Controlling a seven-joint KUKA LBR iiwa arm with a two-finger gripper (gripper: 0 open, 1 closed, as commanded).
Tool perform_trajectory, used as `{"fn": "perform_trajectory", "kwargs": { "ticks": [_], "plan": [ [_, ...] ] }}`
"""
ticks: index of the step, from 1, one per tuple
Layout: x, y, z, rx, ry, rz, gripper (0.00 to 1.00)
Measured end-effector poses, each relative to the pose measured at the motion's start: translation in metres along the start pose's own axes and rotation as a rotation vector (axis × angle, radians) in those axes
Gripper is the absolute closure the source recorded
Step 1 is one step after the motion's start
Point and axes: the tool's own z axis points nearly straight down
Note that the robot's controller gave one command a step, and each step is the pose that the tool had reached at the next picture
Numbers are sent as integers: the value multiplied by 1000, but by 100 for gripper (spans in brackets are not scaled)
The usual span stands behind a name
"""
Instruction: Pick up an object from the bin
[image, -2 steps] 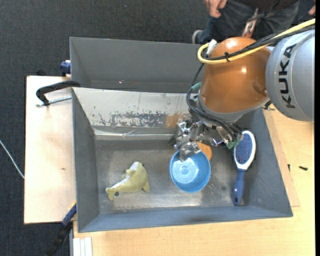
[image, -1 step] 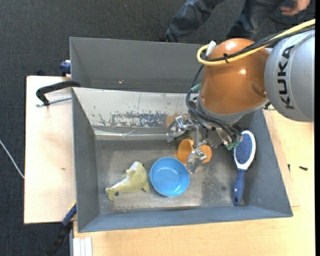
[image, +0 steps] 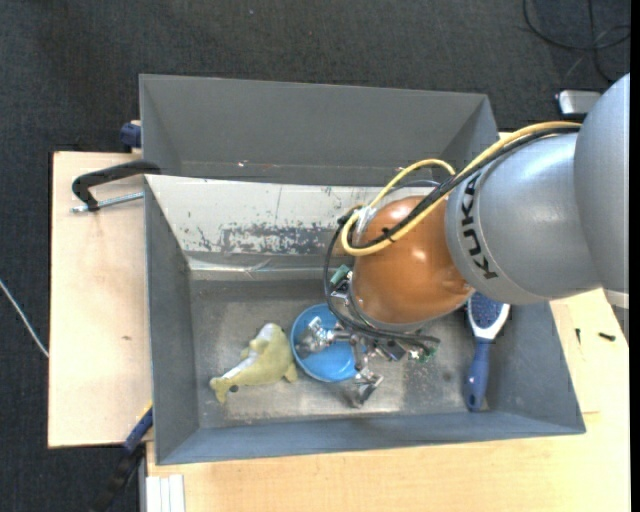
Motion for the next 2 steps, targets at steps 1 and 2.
{"fn": "perform_trajectory", "kwargs": {
  "ticks": [1, 2],
  "plan": [
    [1, -4, -3, 5, 5, 4, 100],
    [6, -25, -177, 6, -4, -128, 100]
  ]
}}
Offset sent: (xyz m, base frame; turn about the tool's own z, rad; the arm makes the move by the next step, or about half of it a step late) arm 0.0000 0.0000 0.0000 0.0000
